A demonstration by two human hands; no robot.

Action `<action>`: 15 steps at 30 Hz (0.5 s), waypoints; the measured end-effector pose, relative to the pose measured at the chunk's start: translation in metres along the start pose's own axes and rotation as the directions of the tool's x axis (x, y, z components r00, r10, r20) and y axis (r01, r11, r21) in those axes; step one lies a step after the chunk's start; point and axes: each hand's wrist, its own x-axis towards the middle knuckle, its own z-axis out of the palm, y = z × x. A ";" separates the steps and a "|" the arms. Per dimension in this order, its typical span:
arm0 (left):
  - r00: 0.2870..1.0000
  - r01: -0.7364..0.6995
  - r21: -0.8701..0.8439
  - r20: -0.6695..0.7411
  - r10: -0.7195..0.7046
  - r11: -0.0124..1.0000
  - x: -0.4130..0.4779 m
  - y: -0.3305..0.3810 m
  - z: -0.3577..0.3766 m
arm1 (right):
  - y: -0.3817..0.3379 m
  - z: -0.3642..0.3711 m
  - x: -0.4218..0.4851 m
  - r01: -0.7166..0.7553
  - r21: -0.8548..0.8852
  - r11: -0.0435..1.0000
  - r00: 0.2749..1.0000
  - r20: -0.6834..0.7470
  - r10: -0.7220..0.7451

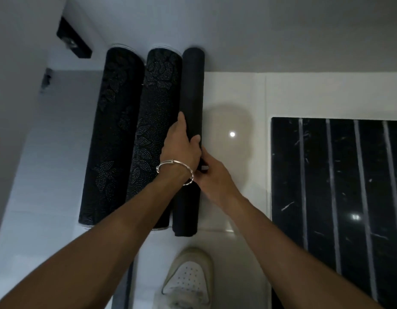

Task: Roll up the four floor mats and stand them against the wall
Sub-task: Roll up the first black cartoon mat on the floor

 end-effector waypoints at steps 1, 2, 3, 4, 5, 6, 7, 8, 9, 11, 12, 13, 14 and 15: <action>1.000 -0.006 0.032 0.009 0.005 0.999 0.002 -0.001 0.001 | 0.002 0.004 0.003 0.003 -0.017 1.000 1.000 -0.014 -0.003; 1.000 -0.014 0.068 0.028 0.013 0.998 0.003 -0.001 0.003 | 0.004 0.007 0.006 -0.002 -0.026 1.000 1.000 -0.029 0.001; 0.999 -0.023 0.107 0.052 0.017 0.994 0.004 -0.001 0.006 | 0.008 0.009 0.008 -0.011 -0.028 1.000 0.999 -0.047 0.010; 0.997 -0.025 0.143 0.076 0.014 0.989 0.005 -0.001 0.009 | 0.011 0.010 0.010 -0.026 -0.030 0.999 0.998 -0.064 0.024; 0.995 -0.023 0.175 0.096 0.006 0.984 0.005 0.000 0.011 | 0.013 0.010 0.011 -0.039 -0.035 0.999 0.996 -0.080 0.036; 0.994 -0.017 0.195 0.109 -0.004 0.981 0.006 0.000 0.012 | 0.015 0.011 0.012 -0.046 -0.040 0.998 0.995 -0.091 0.042; 0.993 -0.012 0.203 0.116 -0.012 0.979 0.006 -0.001 0.011 | 0.016 0.011 0.013 -0.045 -0.035 0.998 0.994 -0.099 0.041; 0.993 -0.007 0.200 0.119 -0.018 0.980 0.006 -0.001 0.010 | 0.016 0.012 0.014 -0.043 -0.026 0.999 0.994 -0.101 0.040; 0.993 -0.002 0.191 0.117 -0.020 0.982 0.006 -0.002 0.008 | 0.017 0.013 0.015 -0.042 -0.018 0.999 0.995 -0.097 0.040; 0.993 0.008 0.168 0.111 -0.027 0.986 0.006 -0.002 0.002 | 0.016 0.014 0.014 -0.051 0.007 0.999 0.996 -0.072 0.052; 0.993 0.020 0.152 0.108 -0.037 0.988 0.007 -0.001 0.000 | 0.016 0.014 0.013 -0.057 0.036 0.998 0.996 -0.060 0.059; 0.993 0.038 0.132 0.104 -0.052 0.991 0.007 0.000 -0.001 | 0.016 0.012 0.012 -0.059 0.074 0.996 0.997 -0.052 0.063; 0.992 0.061 0.112 0.101 -0.073 0.992 0.007 0.001 -0.002 | 0.015 0.011 0.011 -0.061 0.114 0.992 0.997 -0.043 0.066; 0.991 0.084 0.097 0.098 -0.094 0.992 0.007 0.002 -0.002 | 0.014 0.009 0.010 -0.061 0.154 0.986 0.997 -0.033 0.066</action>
